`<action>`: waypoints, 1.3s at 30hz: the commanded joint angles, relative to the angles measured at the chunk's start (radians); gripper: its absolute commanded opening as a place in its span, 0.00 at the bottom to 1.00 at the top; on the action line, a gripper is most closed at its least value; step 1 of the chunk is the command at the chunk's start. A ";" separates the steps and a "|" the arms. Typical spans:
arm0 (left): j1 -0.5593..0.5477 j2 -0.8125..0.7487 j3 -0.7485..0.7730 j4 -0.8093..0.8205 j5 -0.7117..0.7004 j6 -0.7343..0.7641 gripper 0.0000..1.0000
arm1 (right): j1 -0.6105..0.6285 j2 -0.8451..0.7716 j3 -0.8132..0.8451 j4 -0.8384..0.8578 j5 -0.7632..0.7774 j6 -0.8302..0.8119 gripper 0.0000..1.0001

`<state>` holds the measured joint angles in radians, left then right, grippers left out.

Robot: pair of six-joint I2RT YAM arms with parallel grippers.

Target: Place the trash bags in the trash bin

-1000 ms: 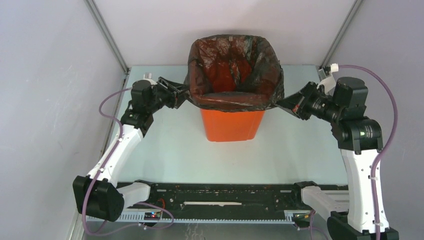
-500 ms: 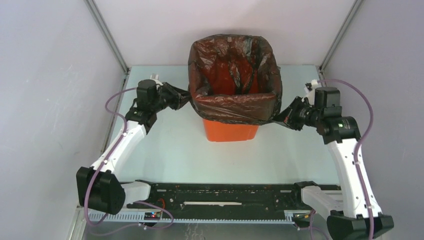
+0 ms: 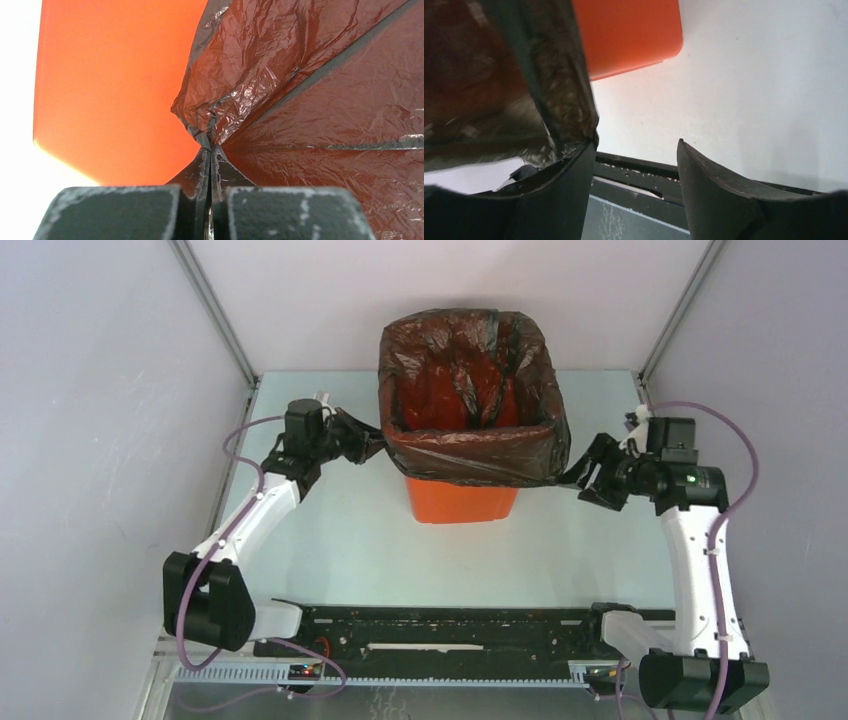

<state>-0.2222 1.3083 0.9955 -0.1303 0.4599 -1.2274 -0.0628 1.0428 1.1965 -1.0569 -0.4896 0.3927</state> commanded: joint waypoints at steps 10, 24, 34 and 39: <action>-0.004 0.060 0.118 -0.068 0.089 0.119 0.06 | -0.078 0.190 0.483 0.055 0.030 0.032 0.77; -0.002 0.130 0.213 -0.165 0.174 0.265 0.15 | 0.043 0.492 0.250 0.542 0.038 0.355 0.56; -0.005 0.128 0.153 -0.089 0.220 0.220 0.15 | 0.097 0.616 0.195 0.552 0.096 0.261 0.54; -0.016 0.148 0.149 -0.090 0.234 0.243 0.16 | 0.089 0.600 0.288 0.362 0.216 0.159 0.55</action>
<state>-0.2173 1.4391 1.1526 -0.2707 0.6205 -1.0027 0.0303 1.6615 1.3823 -0.5678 -0.3904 0.6544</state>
